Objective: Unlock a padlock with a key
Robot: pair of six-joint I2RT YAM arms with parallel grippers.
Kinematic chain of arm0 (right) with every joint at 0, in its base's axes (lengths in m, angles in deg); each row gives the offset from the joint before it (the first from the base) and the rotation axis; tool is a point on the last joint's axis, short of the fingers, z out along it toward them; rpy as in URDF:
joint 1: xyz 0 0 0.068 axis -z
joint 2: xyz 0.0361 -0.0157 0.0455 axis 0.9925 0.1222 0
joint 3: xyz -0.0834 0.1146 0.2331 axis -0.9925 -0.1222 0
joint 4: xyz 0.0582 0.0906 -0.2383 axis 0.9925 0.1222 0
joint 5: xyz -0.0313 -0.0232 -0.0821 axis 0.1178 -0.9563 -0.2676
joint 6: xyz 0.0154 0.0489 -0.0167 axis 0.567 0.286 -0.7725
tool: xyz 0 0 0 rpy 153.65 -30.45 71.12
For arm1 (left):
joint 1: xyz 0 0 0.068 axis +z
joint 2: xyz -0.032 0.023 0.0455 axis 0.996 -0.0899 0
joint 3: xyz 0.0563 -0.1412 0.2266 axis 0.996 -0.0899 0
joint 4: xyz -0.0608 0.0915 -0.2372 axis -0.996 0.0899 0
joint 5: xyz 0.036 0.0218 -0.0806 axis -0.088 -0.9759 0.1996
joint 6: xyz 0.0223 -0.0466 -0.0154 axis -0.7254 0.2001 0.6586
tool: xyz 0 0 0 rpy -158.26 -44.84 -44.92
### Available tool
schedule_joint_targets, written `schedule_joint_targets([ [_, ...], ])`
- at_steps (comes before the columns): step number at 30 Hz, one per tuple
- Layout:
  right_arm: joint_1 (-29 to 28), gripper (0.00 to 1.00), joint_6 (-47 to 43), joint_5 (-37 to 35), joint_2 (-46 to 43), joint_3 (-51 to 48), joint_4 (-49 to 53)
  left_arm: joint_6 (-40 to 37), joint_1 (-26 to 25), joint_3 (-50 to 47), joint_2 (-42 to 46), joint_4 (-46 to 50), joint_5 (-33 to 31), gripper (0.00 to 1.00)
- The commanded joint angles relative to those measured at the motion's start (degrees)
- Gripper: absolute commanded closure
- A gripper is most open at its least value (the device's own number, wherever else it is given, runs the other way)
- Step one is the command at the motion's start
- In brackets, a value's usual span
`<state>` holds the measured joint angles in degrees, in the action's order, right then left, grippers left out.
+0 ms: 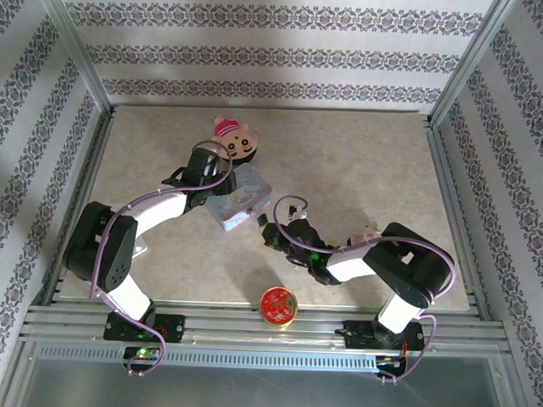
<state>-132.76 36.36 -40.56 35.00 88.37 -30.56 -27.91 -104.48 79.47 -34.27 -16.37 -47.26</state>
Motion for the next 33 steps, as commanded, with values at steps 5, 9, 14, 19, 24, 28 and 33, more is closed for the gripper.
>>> schedule_joint_targets([
  [5,-0.6,1.0,3.4,-3.8,2.4,-1.6,-9.6,3.7,0.3,-3.7,0.6,-0.5,6.9,0.34],
  [9,-0.9,1.0,4.4,-5.1,3.2,-2.0,-11.1,4.0,0.2,-4.7,1.4,-0.3,6.4,0.34],
  [14,-1.0,1.0,4.6,-6.4,3.2,-2.4,-12.3,3.9,0.2,-5.2,2.1,0.4,4.9,0.33],
  [19,-1.3,1.0,4.8,-7.3,3.3,-1.8,-12.3,3.4,0.2,-5.1,2.5,1.0,4.5,0.33],
  [24,-2.0,1.0,5.1,-8.9,3.4,-1.5,-12.5,3.2,0.3,-5.7,2.8,1.2,4.5,0.33],
  [28,-2.7,1.0,5.8,-10.6,3.6,-1.4,-12.7,3.2,0.3,-6.2,2.9,0.9,4.8,0.33],
  [33,-3.9,1.0,7.0,-13.6,4.1,-1.6,-13.7,3.1,0.3,-6.4,3.1,0.7,4.8,0.33],
])
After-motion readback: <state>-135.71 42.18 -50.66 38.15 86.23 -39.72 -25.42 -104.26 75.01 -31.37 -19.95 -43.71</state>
